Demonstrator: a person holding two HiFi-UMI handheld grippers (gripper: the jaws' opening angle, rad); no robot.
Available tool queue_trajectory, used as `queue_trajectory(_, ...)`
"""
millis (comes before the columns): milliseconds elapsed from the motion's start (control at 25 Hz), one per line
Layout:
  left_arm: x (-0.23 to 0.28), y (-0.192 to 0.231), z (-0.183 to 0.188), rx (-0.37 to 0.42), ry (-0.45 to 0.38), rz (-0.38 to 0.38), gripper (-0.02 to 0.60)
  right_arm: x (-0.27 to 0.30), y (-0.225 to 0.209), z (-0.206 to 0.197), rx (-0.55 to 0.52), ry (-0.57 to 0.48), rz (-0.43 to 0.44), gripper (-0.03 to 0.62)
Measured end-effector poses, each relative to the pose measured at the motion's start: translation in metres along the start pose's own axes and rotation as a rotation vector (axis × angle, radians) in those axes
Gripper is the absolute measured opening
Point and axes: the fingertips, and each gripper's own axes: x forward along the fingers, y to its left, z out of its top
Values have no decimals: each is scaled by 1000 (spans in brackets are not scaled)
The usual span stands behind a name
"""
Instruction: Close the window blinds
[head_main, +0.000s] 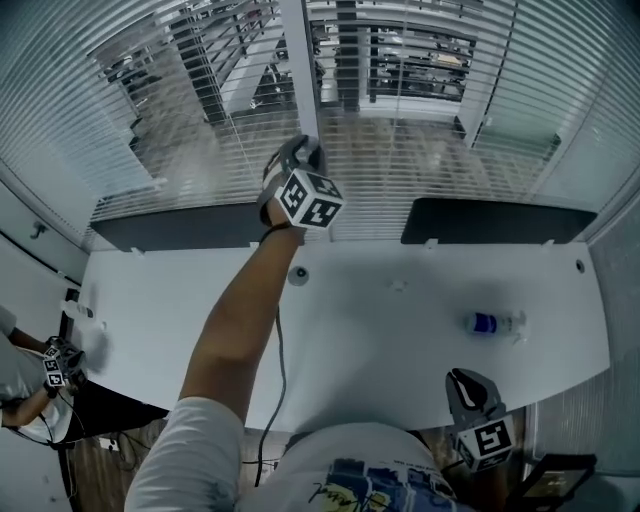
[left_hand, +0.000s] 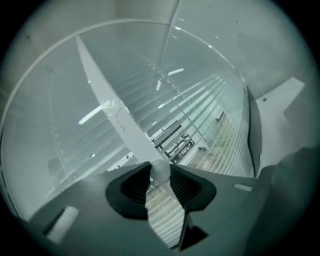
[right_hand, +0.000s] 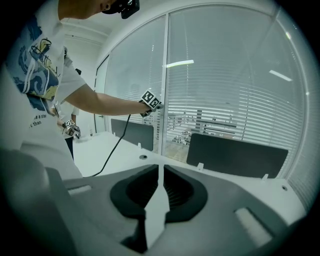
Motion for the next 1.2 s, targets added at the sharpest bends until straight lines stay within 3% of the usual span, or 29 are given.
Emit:
queue_trajectory(240, -3, 14, 0, -480, -11, -11, 123, -1, -1, 1, 14, 7, 5, 21)
queue_trajectory(360, -3, 18, -1, -683, -23, -27, 124, -1, -1, 1, 14, 6, 10, 21)
queue_trajectory(520, 0, 13, -7, -894, -30, -69, 124, 1, -2, 0, 6, 3, 8, 21)
queue_trajectory(680, -1, 13, -8, -1032, -41, -86, 124, 0, -2, 0, 8, 7, 11, 21)
queue_trajectory(800, -1, 13, -9, -1066, -49, -91, 124, 0, -3, 2, 3, 5, 10, 21)
queue_trajectory(960, -1, 13, -9, -983, -55, -93, 132, 1, -3, 4, 10, 1, 9, 21)
queue_trajectory(1040, -2, 12, -9, -915, -49, -98, 139, 0, -5, 3, -2, 5, 3, 21)
queue_trajectory(1080, -4, 12, -9, -871, -46, -99, 172, 0, -6, 3, -5, 5, 1, 21)
queue_trajectory(1200, -12, 13, -7, -646, -48, -78, 187, -1, -5, 7, 5, 1, 3, 21)
